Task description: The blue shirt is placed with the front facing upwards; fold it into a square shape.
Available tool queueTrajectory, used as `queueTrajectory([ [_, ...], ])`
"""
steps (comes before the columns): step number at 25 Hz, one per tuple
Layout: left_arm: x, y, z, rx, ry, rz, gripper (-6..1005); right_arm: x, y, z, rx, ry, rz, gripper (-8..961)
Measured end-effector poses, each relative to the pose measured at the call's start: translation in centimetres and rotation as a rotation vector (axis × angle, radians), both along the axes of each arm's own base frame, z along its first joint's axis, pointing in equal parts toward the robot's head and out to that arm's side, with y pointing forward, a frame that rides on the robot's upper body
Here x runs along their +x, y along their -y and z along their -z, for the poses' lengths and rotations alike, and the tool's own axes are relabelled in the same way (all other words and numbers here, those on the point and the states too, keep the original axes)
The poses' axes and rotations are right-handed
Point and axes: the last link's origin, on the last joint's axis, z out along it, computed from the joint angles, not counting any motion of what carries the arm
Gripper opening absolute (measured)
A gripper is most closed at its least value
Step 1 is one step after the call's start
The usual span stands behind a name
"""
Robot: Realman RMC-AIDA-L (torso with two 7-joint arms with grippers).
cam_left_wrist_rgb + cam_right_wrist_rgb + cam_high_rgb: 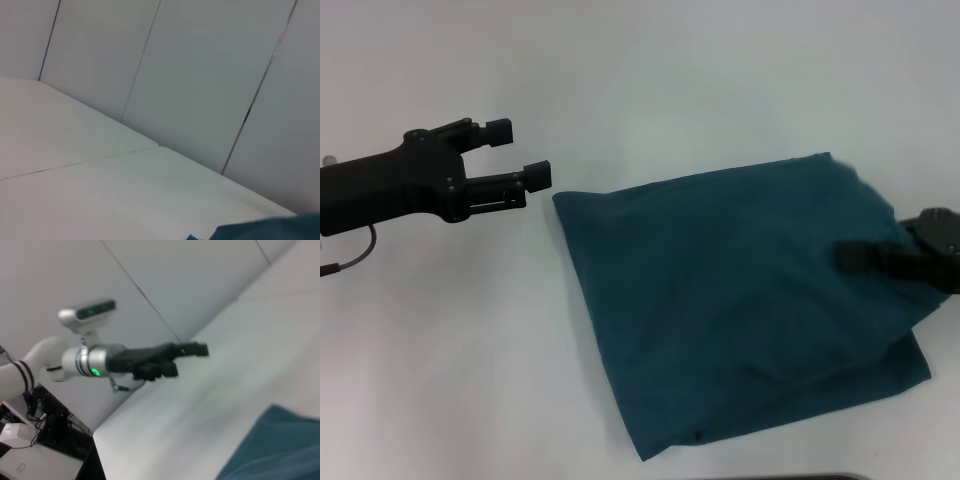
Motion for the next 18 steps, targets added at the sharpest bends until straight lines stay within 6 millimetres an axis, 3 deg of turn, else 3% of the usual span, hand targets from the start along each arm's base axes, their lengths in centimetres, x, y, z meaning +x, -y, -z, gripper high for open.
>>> queueTrajectory([
  [3, 0.0, 0.0, 0.0, -0.001, 0.001, -0.001, 908, 1.2, 0.3, 0.2, -0.029, 0.010, 0.067, 57],
  [11, 0.0, 0.0, 0.2, -0.002, 0.002, 0.003, 907, 4.3, 0.8, -1.0, 0.060, 0.040, 0.255, 259],
  [18, -0.1, 0.0, 0.3, 0.007, -0.002, -0.001, 907, 5.8, 0.9, -2.9, 0.136, 0.045, 0.340, 578],
])
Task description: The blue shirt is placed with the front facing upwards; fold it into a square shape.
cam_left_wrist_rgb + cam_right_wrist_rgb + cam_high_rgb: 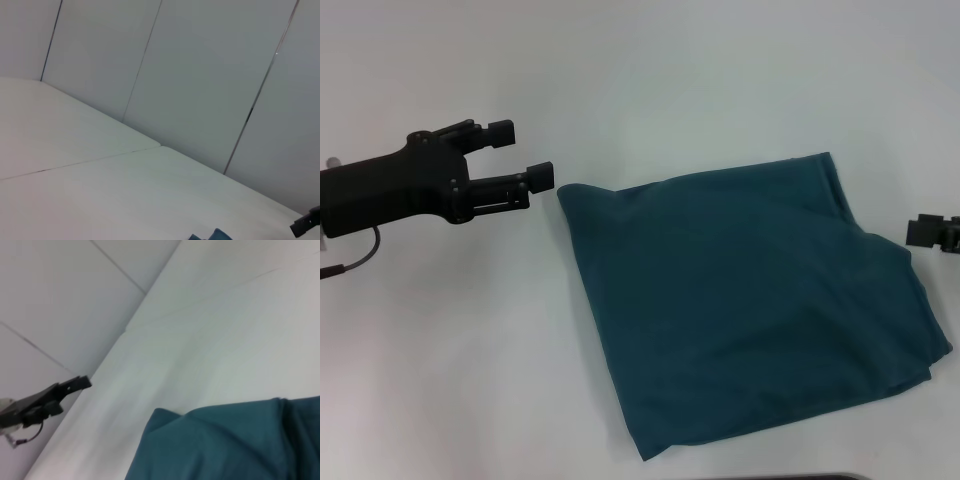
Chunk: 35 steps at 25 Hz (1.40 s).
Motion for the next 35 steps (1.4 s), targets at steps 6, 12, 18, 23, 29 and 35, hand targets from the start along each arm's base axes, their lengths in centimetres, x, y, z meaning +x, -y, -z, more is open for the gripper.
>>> queueTrajectory([
  [6, 0.1, 0.1, 0.2, -0.004, -0.002, 0.012, 907, 0.3, -1.2, -0.5, -0.022, 0.044, 0.081, 725],
  [12, 0.1, 0.3, 0.4, -0.006, 0.000, 0.015, 908, -0.2, -3.3, 0.3, -0.045, 0.049, 0.162, 733],
  [18, 0.1, 0.4, 0.5, -0.001, 0.002, 0.019, 908, -1.2, -4.8, 1.5, -0.054, 0.027, 0.176, 733],
  [23, 0.2, 0.4, 0.6, 0.000, 0.002, 0.027, 908, -1.6, -6.1, 3.0, -0.028, 0.036, 0.174, 734],
  [29, 0.2, 0.4, 0.7, -0.001, -0.002, 0.026, 908, -2.2, -7.5, 4.7, 0.000, 0.050, 0.162, 732],
  [35, 0.1, 0.4, 0.6, 0.000, -0.005, 0.026, 908, -2.9, -8.6, 5.9, 0.019, 0.065, 0.145, 722],
])
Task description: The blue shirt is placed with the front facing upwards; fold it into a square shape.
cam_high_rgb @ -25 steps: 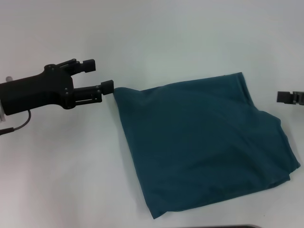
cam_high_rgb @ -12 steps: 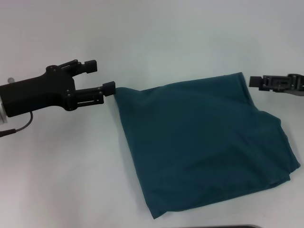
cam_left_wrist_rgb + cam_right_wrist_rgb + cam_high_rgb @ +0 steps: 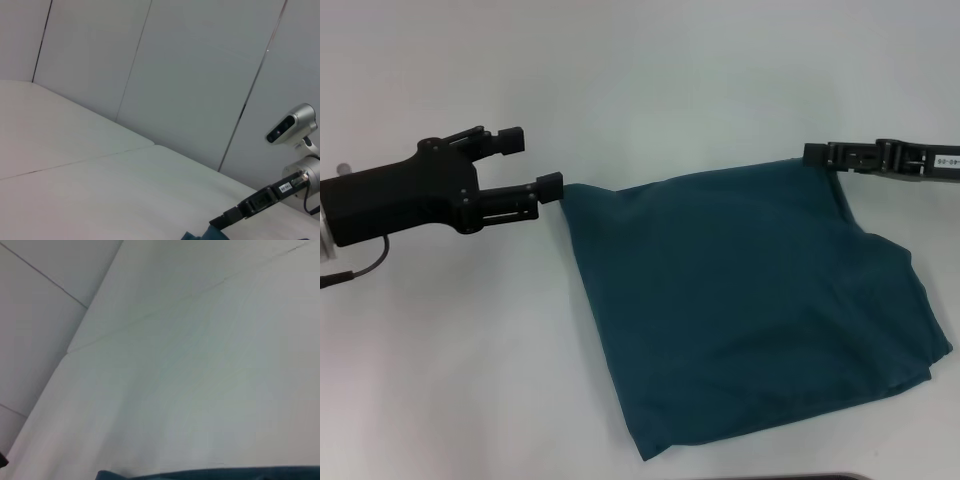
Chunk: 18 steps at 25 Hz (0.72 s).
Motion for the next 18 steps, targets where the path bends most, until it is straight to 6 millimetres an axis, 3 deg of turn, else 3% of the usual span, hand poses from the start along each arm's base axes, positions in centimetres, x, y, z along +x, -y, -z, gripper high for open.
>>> queueTrajectory([
  [4, -0.1, 0.0, 0.0, -0.002, -0.006, -0.004, 907, -0.1, -0.4, 0.5, 0.005, 0.015, 0.004, 716],
  [18, -0.4, 0.0, 0.1, -0.011, -0.009, -0.014, 907, -1.1, -0.9, 2.0, -0.020, 0.058, -0.060, 558],
])
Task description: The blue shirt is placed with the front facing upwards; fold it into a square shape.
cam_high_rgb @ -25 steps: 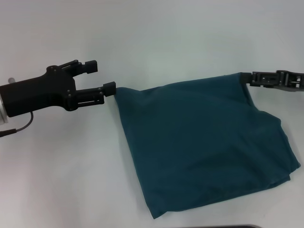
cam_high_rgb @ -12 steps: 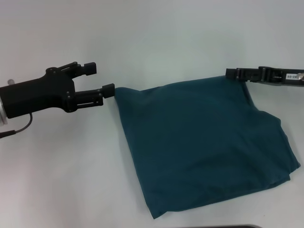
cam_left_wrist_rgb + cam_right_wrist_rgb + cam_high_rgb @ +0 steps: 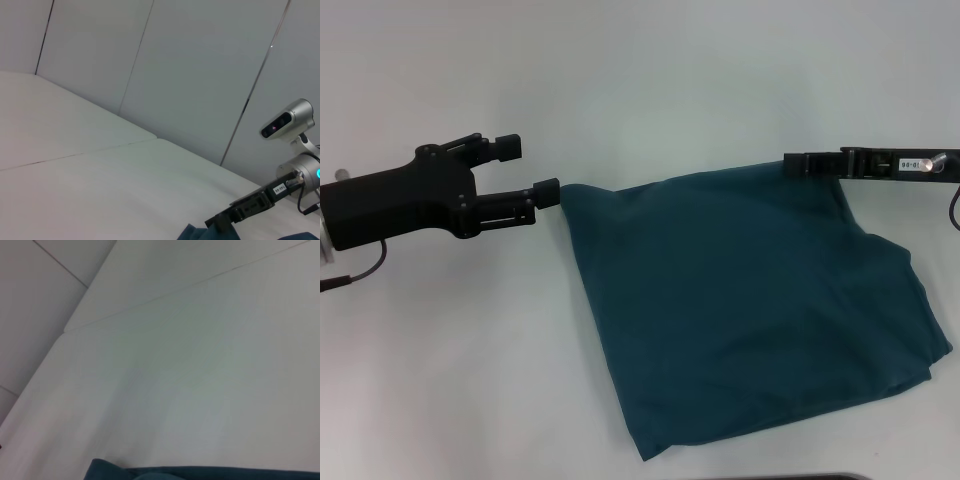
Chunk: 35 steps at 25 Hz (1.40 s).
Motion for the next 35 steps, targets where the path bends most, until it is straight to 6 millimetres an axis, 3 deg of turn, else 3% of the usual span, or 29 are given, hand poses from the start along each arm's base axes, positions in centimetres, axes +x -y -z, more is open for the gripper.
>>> queueTrajectory([
  [2, 0.0, 0.0, 0.0, 0.000, -0.001, -0.001, 907, 0.0, 0.0, -0.1, 0.003, 0.001, -0.003, 535],
  [5, 0.0, -0.1, 0.0, 0.001, -0.003, -0.003, 907, -0.1, 0.0, -0.3, 0.006, -0.005, -0.009, 322],
  [10, 0.0, -0.1, 0.2, 0.001, -0.003, -0.005, 907, -0.3, 0.2, -1.2, 0.035, -0.044, -0.048, 86],
  [16, 0.0, -0.1, 0.2, -0.003, 0.000, -0.009, 908, -0.2, 0.8, -2.5, 0.064, -0.061, -0.072, 23],
  [23, 0.1, 0.0, 0.3, -0.007, 0.005, -0.007, 908, 0.1, 2.2, -4.5, 0.128, -0.114, -0.106, 43],
  [35, 0.2, 0.0, 0.4, -0.012, 0.005, -0.003, 907, 2.3, 2.9, -3.5, 0.137, -0.039, -0.015, 77],
])
